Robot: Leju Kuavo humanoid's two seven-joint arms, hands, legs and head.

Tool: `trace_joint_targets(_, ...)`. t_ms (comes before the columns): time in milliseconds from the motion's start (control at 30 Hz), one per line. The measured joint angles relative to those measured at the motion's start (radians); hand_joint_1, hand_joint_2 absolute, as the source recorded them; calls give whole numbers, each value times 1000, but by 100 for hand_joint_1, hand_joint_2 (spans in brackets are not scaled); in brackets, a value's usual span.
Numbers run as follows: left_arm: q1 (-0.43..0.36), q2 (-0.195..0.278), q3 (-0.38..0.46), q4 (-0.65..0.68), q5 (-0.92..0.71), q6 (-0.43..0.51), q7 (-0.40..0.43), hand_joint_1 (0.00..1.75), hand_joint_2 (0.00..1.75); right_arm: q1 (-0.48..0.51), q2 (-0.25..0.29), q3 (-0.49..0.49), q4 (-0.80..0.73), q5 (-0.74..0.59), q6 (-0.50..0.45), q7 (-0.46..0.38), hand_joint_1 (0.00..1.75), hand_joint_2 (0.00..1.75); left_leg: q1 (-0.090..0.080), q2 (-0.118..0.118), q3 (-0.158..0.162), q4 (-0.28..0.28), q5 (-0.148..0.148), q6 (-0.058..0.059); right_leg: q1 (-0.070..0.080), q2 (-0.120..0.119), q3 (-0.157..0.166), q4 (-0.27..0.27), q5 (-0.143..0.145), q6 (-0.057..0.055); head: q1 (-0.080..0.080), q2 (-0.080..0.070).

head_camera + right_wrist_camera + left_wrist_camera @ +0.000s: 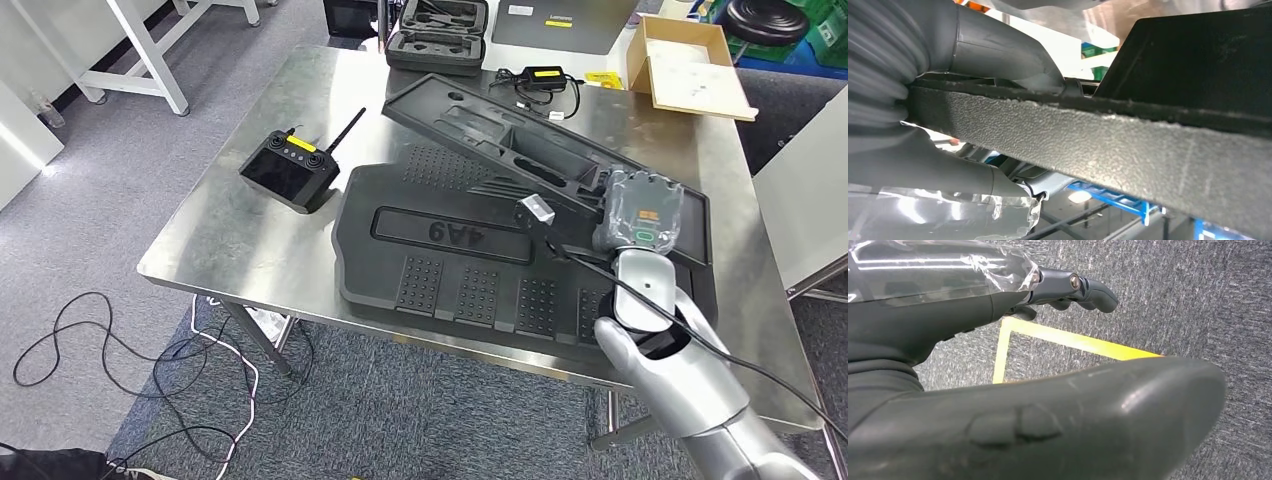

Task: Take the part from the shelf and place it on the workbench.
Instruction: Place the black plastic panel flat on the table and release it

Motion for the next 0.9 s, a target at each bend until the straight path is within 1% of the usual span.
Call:
trace_joint_targets(567,0,0,0,-10,15,8,-6,0,0,28,28,-114,39,27,33,0,175,175,0,0,0,0,0,0,0,0,0,0,0,0,0,0)
trace_joint_targets(900,0,0,0,-14,20,8,-6,0,0,43,33,-142,60,48,73,0,174,175,0,0,1,0,0,0,0,0,0,0,0,0,-1,0)
